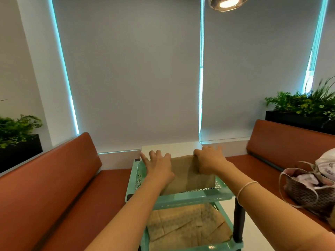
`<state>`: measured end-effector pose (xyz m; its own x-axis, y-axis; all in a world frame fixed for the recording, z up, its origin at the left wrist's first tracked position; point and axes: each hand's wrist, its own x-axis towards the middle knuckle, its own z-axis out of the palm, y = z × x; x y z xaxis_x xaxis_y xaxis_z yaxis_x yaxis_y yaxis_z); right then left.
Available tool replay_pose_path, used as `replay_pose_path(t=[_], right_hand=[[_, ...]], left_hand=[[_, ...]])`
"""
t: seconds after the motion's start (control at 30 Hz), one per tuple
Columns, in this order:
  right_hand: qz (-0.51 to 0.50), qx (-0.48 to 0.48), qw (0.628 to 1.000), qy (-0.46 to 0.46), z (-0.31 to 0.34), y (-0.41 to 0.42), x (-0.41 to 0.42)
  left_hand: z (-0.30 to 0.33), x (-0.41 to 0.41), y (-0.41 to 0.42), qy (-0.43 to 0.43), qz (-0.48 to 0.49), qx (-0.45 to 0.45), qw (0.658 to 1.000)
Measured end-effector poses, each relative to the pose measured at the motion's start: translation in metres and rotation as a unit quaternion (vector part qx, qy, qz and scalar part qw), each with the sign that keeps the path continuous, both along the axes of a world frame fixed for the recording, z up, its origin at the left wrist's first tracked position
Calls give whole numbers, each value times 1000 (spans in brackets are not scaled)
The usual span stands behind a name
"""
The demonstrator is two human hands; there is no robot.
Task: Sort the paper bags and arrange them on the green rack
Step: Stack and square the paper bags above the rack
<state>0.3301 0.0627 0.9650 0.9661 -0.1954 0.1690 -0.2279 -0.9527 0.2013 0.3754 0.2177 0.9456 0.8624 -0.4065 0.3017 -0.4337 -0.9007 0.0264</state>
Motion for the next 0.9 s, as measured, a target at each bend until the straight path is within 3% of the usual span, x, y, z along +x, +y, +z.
replay_pose_path(t=[0.17, 0.33, 0.43, 0.6, 0.67, 0.77, 0.83, 0.9], right_hand=[[57, -2, 998, 27, 7, 28, 11], [38, 52, 996, 58, 17, 9, 10], [32, 176, 983, 32, 20, -13, 1], [3, 460, 887, -31, -1, -42, -8], [-7, 565, 822, -66, -13, -46, -9], [-17, 684, 721, -106, -25, -42, -10], [-26, 705, 698, -122, -27, -36, -7], [-41, 711, 688, -139, -30, -28, -2]], left_hand=[[10, -6, -18, -31, -29, 88, 995], [14, 7, -1, 34, -50, 95, 994], [15, 17, 17, 105, -61, 1, 993], [12, 27, 34, 198, -58, -186, 960], [8, 28, 34, 223, -50, -282, 932], [-2, 27, 29, 292, -25, -487, 823], [-8, 27, 26, 299, 1, -575, 762], [-13, 28, 20, 295, 17, -620, 727]])
